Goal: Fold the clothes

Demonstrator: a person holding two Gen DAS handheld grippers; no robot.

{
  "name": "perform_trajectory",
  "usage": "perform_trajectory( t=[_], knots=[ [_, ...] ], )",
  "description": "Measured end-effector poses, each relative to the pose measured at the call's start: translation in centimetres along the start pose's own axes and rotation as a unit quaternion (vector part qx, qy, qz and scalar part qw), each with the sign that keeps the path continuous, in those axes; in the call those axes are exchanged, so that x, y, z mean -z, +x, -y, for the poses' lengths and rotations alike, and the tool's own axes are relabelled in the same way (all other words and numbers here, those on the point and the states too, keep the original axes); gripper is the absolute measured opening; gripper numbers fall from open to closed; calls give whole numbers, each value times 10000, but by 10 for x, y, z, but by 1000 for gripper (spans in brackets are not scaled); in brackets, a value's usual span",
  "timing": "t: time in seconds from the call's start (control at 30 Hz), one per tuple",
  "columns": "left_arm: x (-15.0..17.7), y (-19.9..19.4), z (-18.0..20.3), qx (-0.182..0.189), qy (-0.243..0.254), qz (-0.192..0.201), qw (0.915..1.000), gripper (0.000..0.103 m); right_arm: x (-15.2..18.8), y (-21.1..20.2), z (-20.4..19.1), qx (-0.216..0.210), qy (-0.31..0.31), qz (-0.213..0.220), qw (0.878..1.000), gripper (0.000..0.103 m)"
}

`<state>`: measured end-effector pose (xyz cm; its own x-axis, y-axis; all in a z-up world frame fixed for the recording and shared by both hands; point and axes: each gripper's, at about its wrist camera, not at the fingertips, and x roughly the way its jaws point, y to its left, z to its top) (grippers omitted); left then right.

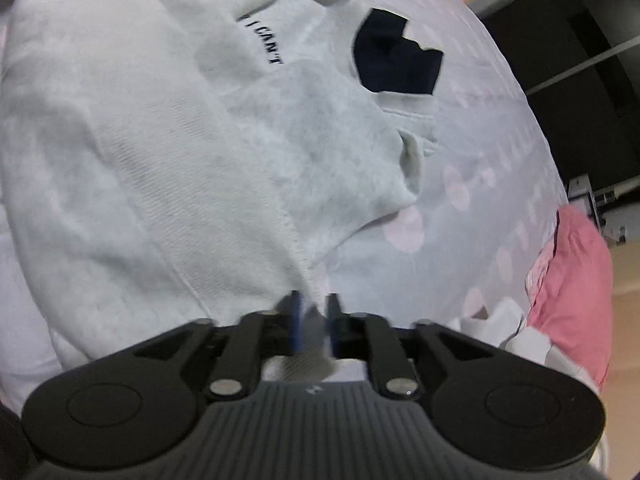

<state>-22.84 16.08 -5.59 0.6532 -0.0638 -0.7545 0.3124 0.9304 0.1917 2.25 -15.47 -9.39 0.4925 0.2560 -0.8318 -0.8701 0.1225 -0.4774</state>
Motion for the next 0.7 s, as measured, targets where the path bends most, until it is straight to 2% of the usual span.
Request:
perform_trajectory(
  t=[0.1,0.2,0.33,0.5,0.6,0.7],
  knots=[
    [-4,3,26,326,850,212,9956,57,4,-19,9,-348,316,449,9979,41],
    [-10,16,45,699,1433,129,9871,57,4,-33,11,-574,415,735,9948,46],
    [-24,39,44,1240,1360,-59,9829,52,-2,-30,2,-799,184,665,9944,48],
    [-41,68,42,1909,1262,-293,9730,52,-16,-22,-4,-1289,-91,638,9896,48],
    [-51,85,41,2306,1200,-433,9646,52,-31,-18,-4,-1750,-149,698,9820,48],
    [-61,102,41,2699,1136,-572,9545,52,-49,-17,-1,-2309,-19,847,9693,50]
  ],
)
